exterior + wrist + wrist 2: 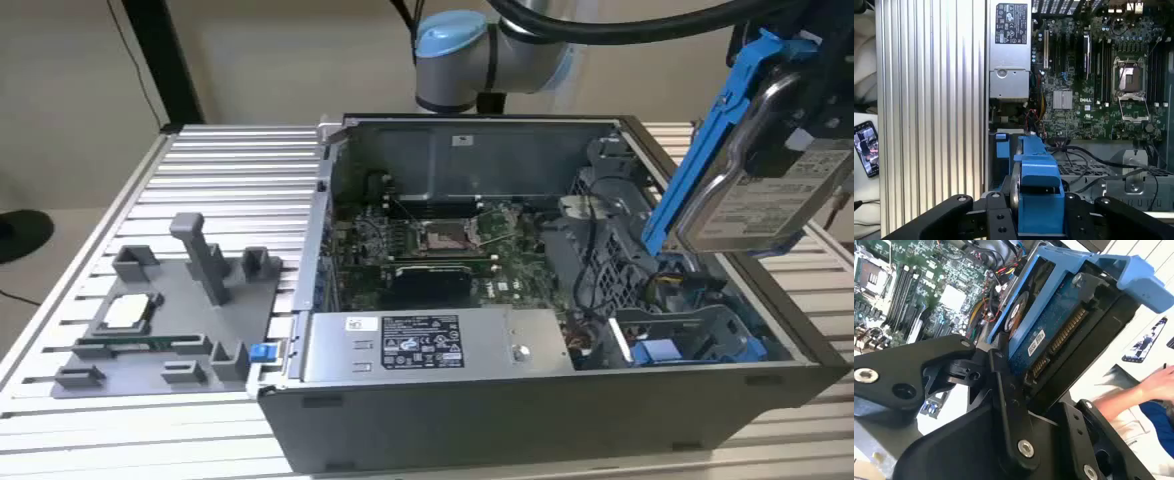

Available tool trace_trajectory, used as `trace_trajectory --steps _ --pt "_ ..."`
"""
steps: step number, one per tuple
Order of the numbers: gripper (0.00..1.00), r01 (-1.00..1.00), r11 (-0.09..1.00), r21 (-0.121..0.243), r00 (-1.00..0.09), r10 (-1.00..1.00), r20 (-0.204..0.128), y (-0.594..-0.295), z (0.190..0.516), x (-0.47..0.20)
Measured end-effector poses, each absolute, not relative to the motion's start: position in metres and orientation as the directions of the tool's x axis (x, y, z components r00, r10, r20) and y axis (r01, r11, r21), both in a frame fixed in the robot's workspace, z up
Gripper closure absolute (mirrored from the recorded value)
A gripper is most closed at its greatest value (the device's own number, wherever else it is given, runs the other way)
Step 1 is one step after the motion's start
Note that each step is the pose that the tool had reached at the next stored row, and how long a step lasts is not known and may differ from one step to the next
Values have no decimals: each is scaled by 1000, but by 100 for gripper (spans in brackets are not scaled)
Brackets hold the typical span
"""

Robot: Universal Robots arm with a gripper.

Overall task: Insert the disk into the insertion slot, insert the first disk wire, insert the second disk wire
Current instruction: 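Insert the disk into the insertion slot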

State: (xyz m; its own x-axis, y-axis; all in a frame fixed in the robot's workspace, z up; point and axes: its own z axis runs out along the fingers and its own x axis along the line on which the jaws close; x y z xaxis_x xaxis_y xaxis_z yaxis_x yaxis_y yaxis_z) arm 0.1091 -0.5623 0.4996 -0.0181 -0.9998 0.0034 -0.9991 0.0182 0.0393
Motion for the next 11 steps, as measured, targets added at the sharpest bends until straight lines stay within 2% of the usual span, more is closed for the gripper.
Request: trace_trajectory --steps 11 --pt "100 -999 18 39 -18 -1000 3 -562 498 109"
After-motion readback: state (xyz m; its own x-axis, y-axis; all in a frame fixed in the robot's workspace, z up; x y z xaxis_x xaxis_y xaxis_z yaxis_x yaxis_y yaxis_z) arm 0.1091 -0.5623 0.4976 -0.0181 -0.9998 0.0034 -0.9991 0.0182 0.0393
